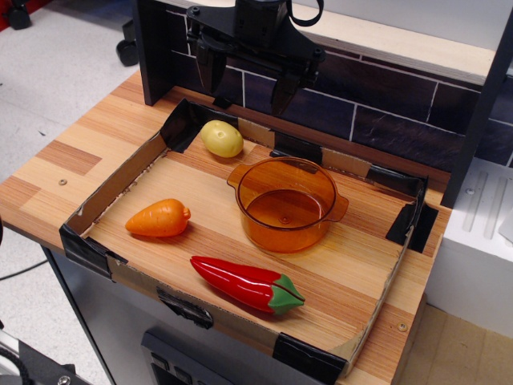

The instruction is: Put carrot in pot

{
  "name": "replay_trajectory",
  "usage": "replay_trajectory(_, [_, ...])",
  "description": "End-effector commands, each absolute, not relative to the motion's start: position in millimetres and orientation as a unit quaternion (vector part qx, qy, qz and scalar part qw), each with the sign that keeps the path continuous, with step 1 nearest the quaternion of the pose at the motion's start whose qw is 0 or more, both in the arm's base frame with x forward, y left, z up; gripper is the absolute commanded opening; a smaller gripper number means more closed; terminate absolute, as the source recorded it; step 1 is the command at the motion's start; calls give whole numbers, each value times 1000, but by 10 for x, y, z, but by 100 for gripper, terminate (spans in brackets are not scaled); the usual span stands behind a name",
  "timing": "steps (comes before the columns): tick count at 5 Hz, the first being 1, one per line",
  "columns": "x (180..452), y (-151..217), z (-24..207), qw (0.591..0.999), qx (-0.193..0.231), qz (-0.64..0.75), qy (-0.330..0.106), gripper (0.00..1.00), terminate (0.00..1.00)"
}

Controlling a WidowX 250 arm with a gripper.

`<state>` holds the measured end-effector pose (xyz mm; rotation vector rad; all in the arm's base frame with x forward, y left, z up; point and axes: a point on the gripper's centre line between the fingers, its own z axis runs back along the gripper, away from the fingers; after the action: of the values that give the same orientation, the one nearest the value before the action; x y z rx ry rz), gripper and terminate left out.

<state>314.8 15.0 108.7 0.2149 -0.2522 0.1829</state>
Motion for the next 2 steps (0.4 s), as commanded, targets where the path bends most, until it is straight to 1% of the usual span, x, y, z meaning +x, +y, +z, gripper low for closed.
replay_trajectory(1, [3148,150,1087,982,107,91,-125,100,0])
replay_trajectory(2, [3067,217,1162,985,90,-7,-146,100,0])
